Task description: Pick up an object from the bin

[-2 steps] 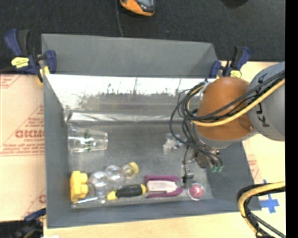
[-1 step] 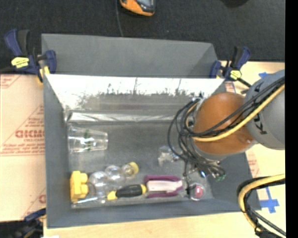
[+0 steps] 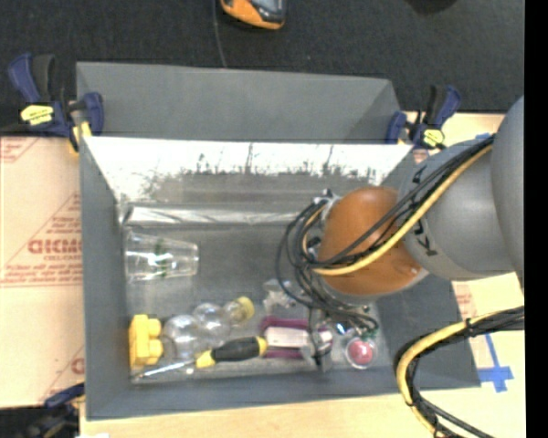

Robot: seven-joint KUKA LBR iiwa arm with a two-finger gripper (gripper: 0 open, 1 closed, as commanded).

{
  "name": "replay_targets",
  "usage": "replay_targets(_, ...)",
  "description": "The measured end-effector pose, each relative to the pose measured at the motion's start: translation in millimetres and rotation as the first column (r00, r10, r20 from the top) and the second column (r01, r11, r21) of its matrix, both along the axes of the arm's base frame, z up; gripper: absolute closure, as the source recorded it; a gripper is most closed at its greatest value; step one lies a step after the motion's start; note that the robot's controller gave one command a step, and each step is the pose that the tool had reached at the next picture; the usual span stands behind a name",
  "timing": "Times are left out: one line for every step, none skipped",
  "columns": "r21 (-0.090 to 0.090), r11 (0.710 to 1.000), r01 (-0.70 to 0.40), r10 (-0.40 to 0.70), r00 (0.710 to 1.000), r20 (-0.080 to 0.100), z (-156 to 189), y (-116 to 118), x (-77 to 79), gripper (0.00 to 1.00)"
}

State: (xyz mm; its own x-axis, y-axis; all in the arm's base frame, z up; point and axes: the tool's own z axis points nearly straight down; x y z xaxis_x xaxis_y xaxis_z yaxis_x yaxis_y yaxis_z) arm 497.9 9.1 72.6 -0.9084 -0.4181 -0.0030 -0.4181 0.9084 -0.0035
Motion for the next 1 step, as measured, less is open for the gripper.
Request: replay_targets(0.000, 0.995, 0.099, -0.099, 0.995, 0.006, -0.1, -5.3, 10.2, 1.00)
